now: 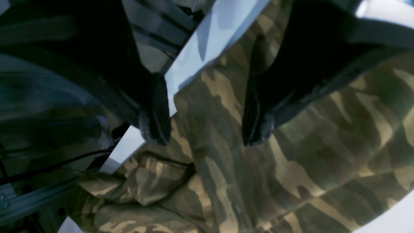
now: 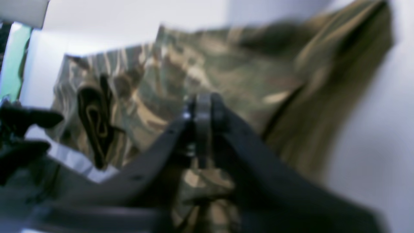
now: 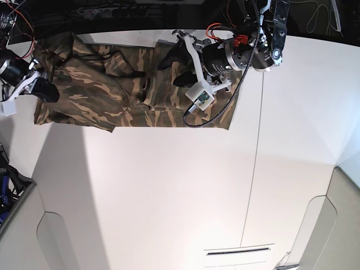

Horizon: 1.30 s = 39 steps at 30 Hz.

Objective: Fold the T-shirt properly

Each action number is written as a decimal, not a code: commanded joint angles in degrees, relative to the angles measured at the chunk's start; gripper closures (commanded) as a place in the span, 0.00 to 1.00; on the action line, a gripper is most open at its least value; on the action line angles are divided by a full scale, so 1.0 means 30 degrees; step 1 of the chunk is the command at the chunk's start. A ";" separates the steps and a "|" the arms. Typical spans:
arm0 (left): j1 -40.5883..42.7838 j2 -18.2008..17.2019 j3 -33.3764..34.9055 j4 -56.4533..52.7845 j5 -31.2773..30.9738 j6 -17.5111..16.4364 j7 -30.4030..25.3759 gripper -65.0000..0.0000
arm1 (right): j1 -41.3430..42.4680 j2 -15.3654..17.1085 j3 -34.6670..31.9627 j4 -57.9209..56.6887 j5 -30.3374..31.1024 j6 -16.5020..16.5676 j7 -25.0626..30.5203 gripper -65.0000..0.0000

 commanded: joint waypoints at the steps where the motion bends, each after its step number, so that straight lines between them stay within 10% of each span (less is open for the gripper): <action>1: -0.0102 -0.0007 -0.0007 0.0299 -0.0379 -0.0044 -0.0350 0.41 | 0.0087 0.0372 0.0648 0.0539 0.0393 0.0066 0.0109 0.82; 7: -0.0109 -0.0007 -0.0007 0.0299 -0.0386 -0.0044 -0.0357 0.41 | 0.0022 0.0590 0.3082 0.0707 -0.1107 -0.0357 -0.0036 0.39; 39: -0.0117 -0.0007 -0.0007 0.0299 -0.0393 -0.0044 -0.0648 0.41 | 0.0270 0.0364 -0.0299 -0.4794 0.1552 -0.0073 -0.0393 0.39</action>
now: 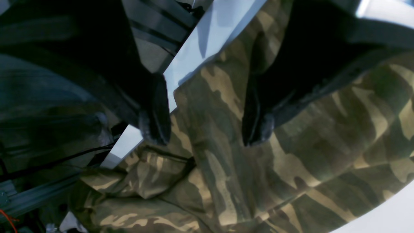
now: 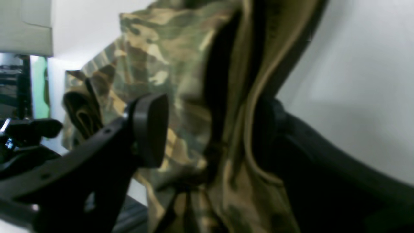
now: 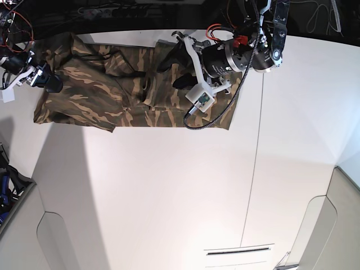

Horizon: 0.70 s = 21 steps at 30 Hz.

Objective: Fold the T-shirt properly

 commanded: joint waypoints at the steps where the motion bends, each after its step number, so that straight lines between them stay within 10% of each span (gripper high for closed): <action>1: -0.0051 0.0000 -0.0007 0.0299 -0.0393 -0.0044 -0.0350 0.41 | 0.0095 0.0036 0.0036 0.0168 -0.0124 0.0000 -0.0160 0.39; 5: -0.0051 0.0000 -0.0007 0.0299 -0.0393 -0.0044 -0.0342 0.41 | 0.0219 -0.0510 0.0036 0.0168 -0.0146 0.0022 -0.0138 0.42; 12: -0.0058 0.0000 -0.0007 0.0335 -0.0517 -0.0036 -0.0801 0.41 | 0.0262 -0.0612 0.0102 0.0175 -0.2630 -0.0015 0.1872 1.00; 21: -0.0058 0.0000 -0.0007 0.1792 -0.1537 -0.0044 -0.0466 0.41 | 0.1239 -0.0102 0.2659 0.0182 -0.3410 -0.0015 0.1902 1.00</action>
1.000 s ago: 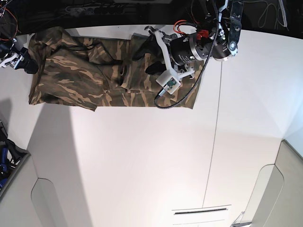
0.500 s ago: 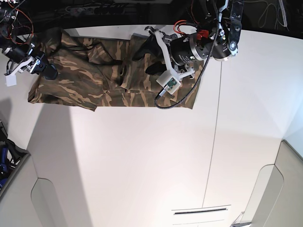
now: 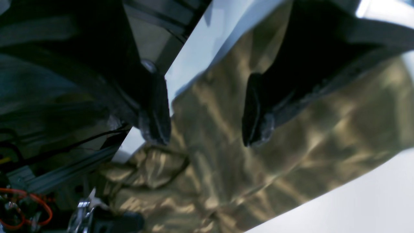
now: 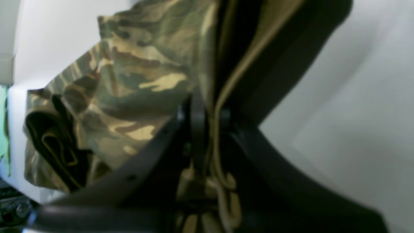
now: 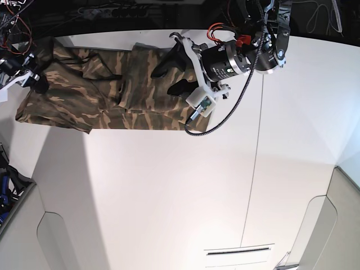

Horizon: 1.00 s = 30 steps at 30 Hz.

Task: Fold the T-shirt properly
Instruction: 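Fold the strip end with the right gripper toward the left gripper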

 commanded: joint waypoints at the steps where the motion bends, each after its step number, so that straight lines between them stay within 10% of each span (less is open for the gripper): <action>1: -0.0051 -0.0007 -0.0007 0.0430 -0.0372 -0.0051 -0.0182 0.41 | 0.0408 0.0831 0.0379 0.0270 0.0379 0.0058 0.0357 1.00; 13: -0.0051 0.0000 -0.0007 0.0423 0.0743 -0.0036 -0.0131 0.41 | 0.3701 0.5435 0.0452 0.0372 0.3002 0.0051 -0.2710 1.00; 30: -0.0051 -0.0007 -0.0007 -0.0780 0.2288 0.0750 -0.0503 0.41 | 0.3636 0.1545 -0.4554 1.1606 0.1617 -0.0058 -0.3344 1.00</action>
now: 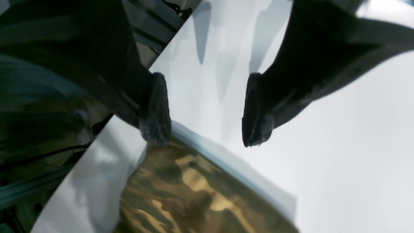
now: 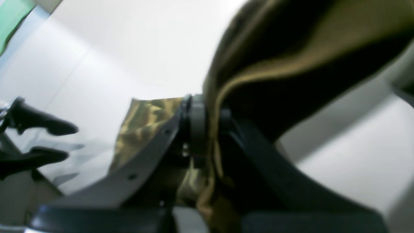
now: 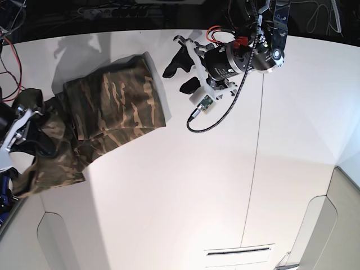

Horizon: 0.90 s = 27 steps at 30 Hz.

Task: Fold the T-shirt properly
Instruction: 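Fold the strip end with the right gripper toward the left gripper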

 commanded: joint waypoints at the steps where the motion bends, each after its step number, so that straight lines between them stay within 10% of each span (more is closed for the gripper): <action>1: -0.0051 -0.0007 -0.0015 0.0248 -0.0262 -0.0036 -0.0423 0.41 | 0.0168 -0.0073 -0.0488 0.0517 0.0095 0.0029 0.0517 1.00; 9: -0.0058 -0.0007 -0.0015 0.0248 0.0022 0.0262 -0.0423 0.41 | 0.0168 -0.2783 -0.5450 0.0466 -0.2914 0.0029 0.0561 1.00; 14: -0.0051 0.0000 -0.0656 0.0255 0.0015 0.0510 -0.0503 0.41 | -0.0168 -0.3402 -0.8437 0.0444 -0.3861 0.0029 0.0772 0.54; 22: -0.0036 -0.0007 -0.3672 0.0255 -0.1282 0.0408 -0.0372 0.41 | -0.0430 -0.3402 -1.0717 0.0444 -0.4889 0.0022 0.3024 0.52; 27: 0.0189 0.0000 -0.4320 0.0430 -0.3883 -0.1858 0.0270 0.43 | 0.0109 -0.3410 -0.9865 0.0444 -0.7912 -0.0554 0.5850 0.52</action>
